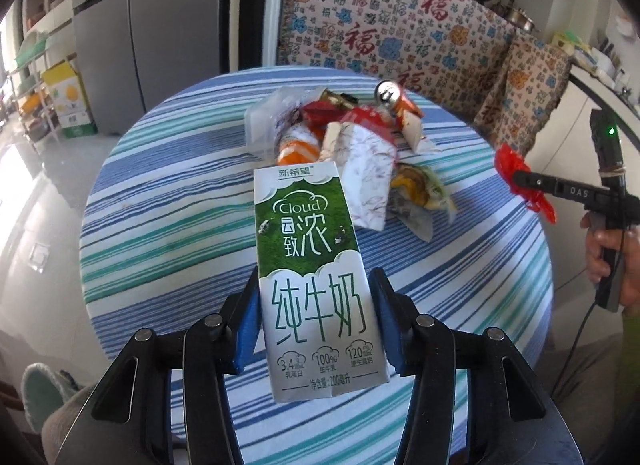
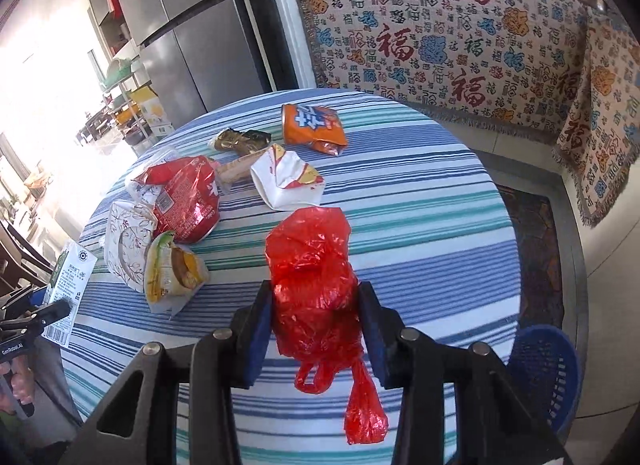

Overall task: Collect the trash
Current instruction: 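Grasp the milk carton with the left tool while the right tool grasps the red bag, then carry both items over the blue wastebasket and open both tools to drop them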

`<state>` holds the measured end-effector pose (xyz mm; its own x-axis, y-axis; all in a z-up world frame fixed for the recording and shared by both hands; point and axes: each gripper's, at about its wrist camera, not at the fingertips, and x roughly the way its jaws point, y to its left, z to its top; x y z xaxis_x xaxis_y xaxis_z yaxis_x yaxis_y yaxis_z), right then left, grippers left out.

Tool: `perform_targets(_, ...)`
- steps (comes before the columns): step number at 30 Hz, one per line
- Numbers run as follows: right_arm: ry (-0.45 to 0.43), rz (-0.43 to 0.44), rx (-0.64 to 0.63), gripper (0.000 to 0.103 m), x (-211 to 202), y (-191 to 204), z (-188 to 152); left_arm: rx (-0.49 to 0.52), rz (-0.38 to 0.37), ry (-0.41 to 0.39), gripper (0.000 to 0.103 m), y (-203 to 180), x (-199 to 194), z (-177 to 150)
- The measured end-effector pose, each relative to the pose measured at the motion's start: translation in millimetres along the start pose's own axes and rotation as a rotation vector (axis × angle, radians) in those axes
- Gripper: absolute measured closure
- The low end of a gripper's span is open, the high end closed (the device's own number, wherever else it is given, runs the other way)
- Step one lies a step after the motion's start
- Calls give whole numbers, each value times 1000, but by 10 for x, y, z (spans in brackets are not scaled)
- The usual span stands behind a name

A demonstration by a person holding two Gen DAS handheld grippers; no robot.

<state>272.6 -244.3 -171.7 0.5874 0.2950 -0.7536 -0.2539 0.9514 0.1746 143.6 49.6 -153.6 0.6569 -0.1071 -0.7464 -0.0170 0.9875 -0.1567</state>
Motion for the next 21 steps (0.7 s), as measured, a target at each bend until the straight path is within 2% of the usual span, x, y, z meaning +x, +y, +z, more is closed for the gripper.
perform_targets(4,-48,-43,101,62,-382,-481,-52,66,-117,-40,51,-530,-105,255)
perform_targets(10,-53,-224,259,61,-840,-1411,-198,220,-339,-41,51,-1802,165,693)
perform_targets(13,-47,-293,336,61,-930,-1863,-353,267,-434,4,51,-2483,466,845)
perform_targets(17,-23,-343,430,61,-892,-2402,-559,304,-507,88,51,-3237,979,888)
perform_targets(21,-22,-318,518,61,-869,-2814,-803,322,-525,160,51,-3681,1470,768)
